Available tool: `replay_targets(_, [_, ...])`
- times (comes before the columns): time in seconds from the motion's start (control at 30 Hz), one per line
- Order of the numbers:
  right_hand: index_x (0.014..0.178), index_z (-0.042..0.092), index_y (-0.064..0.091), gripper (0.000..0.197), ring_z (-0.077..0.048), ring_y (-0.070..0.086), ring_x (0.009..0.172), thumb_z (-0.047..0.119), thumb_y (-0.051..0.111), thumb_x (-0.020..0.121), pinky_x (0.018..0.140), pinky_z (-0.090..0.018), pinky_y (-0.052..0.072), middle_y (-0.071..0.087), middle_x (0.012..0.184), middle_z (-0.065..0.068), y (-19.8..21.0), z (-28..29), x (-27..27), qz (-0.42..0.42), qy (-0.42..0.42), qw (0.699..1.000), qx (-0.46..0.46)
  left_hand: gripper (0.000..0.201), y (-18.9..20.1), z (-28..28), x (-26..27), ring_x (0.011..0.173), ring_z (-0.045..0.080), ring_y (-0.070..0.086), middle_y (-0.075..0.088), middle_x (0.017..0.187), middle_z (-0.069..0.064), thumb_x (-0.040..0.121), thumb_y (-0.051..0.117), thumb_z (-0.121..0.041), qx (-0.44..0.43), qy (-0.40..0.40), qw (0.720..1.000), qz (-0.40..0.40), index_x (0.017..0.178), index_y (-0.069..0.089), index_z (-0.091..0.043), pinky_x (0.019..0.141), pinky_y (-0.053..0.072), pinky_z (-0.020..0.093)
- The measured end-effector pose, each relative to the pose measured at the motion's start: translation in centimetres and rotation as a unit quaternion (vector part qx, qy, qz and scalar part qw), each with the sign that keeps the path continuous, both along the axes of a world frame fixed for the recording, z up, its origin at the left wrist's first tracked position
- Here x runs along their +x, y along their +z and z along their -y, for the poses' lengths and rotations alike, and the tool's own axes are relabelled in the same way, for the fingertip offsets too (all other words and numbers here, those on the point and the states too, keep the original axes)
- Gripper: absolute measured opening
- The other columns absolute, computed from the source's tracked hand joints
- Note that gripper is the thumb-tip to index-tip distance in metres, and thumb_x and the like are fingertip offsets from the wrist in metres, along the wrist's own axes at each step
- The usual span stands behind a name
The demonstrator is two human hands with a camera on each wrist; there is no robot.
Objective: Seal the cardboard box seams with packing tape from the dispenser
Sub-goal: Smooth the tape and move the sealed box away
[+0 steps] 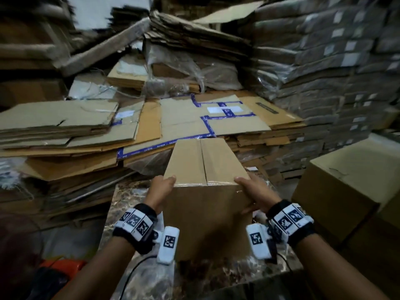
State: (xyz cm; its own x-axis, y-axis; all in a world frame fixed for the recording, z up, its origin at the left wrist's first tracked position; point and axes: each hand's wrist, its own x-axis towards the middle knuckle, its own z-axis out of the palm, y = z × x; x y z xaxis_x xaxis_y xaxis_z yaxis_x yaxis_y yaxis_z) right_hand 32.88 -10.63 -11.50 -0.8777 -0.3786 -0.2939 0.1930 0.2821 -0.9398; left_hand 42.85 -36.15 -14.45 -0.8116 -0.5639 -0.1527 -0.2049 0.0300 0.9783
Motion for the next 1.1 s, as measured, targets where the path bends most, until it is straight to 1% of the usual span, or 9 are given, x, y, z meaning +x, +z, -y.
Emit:
replay_targets(0.07, [0.130,0.022,0.043,0.041,-0.028,0.061,0.095,0.036,0.059,0.095,0.068,-0.062,0.058,0.057,0.111,-0.004,3.3,-0.1,-0.4,-0.037,0.006,0.999,0.003,0.031,2.9,0.1,-0.6,0.098,0.027,0.065,0.069,0.111,0.015,0.099,0.052,-0.024,-0.012,-0.016,1.000,-0.022,0.120,0.060,-0.002,0.075,0.052,0.034])
replay_targets(0.17, [0.135,0.024,0.044,0.046,-0.029,0.062,0.099,0.040,0.059,0.094,0.066,-0.063,0.058,0.059,0.116,-0.005,7.5,-0.2,-1.0,-0.104,-0.004,0.995,0.010,0.053,7.2,0.1,-1.3,0.124,0.030,0.051,0.046,0.145,0.005,0.101,0.051,-0.029,-0.027,-0.013,0.999,-0.043,0.150,0.032,-0.021,0.093,0.050,0.046])
replay_targets(0.27, [0.149,0.032,0.029,0.063,-0.021,0.054,0.096,0.038,0.059,0.094,0.065,-0.060,0.059,0.046,0.126,0.007,11.3,-0.2,-2.4,-0.149,-0.028,0.988,-0.005,0.065,11.4,0.3,-2.4,0.134,0.030,0.044,0.034,0.156,0.007,0.097,0.055,-0.040,-0.066,-0.041,0.992,-0.103,0.152,0.020,-0.040,0.103,0.045,0.053])
replay_targets(0.4, [0.150,0.037,0.028,0.063,-0.024,0.052,0.103,0.037,0.058,0.095,0.065,-0.061,0.058,0.041,0.134,0.005,15.8,0.4,-5.2,-0.201,-0.036,0.979,-0.019,0.076,17.6,0.3,-4.5,0.135,0.023,0.043,0.037,0.154,0.003,0.087,0.064,-0.052,-0.165,-0.095,0.973,-0.128,0.152,0.032,-0.028,0.096,0.043,0.032])
replay_targets(0.57, [0.146,0.033,0.040,0.054,-0.028,0.050,0.112,0.039,0.057,0.095,0.059,-0.055,0.060,0.046,0.136,-0.003,20.4,0.8,-10.9,-0.246,-0.060,0.967,-0.039,0.097,23.5,1.9,-9.8,0.131,0.019,0.041,0.039,0.145,-0.005,0.069,0.086,-0.038,-0.256,-0.139,0.950,-0.112,0.151,0.035,-0.020,0.102,0.040,0.030])
replay_targets(0.73, [0.140,0.030,0.049,0.058,-0.025,0.054,0.109,0.046,0.066,0.087,0.062,-0.046,0.063,0.052,0.134,-0.003,22.9,1.8,-19.2,-0.323,-0.095,0.941,-0.004,0.100,24.3,2.0,-18.4,0.136,0.022,0.041,0.038,0.153,0.006,0.070,0.087,-0.028,-0.296,-0.139,0.936,-0.132,0.152,0.030,-0.016,0.113,0.038,0.044])
replay_targets(0.87, [0.139,0.028,0.052,0.070,-0.023,0.056,0.114,0.051,0.076,0.077,0.075,-0.045,0.062,0.055,0.133,0.000,22.9,3.0,-27.2,-0.374,-0.084,0.923,0.032,0.102,22.9,2.8,-26.4,0.139,0.023,0.038,0.035,0.156,0.009,0.072,0.085,-0.034,-0.296,-0.137,0.933,-0.150,0.153,0.026,-0.013,0.113,0.037,0.045])
replay_targets(0.97, [0.141,0.024,0.052,0.072,-0.021,0.053,0.123,0.049,0.076,0.078,0.101,-0.043,0.051,0.053,0.141,-0.003,22.3,3.9,-34.7,-0.389,-0.076,0.917,0.048,0.100,21.9,4.1,-33.9,0.140,0.021,0.037,0.035,0.156,0.007,0.074,0.084,-0.033,-0.319,-0.119,0.928,-0.152,0.154,0.026,-0.013,0.114,0.036,0.039])
replay_targets(1.1, [0.141,0.021,0.051,0.069,-0.019,0.050,0.126,0.045,0.074,0.081,0.106,-0.037,0.045,0.053,0.143,-0.004,20.6,5.4,-45.9,-0.416,-0.069,0.905,0.046,0.098,21.2,5.6,-45.1,0.140,0.019,0.037,0.036,0.155,0.005,0.077,0.081,-0.034,-0.367,-0.106,0.911,-0.158,0.154,0.026,-0.015,0.113,0.036,0.033])
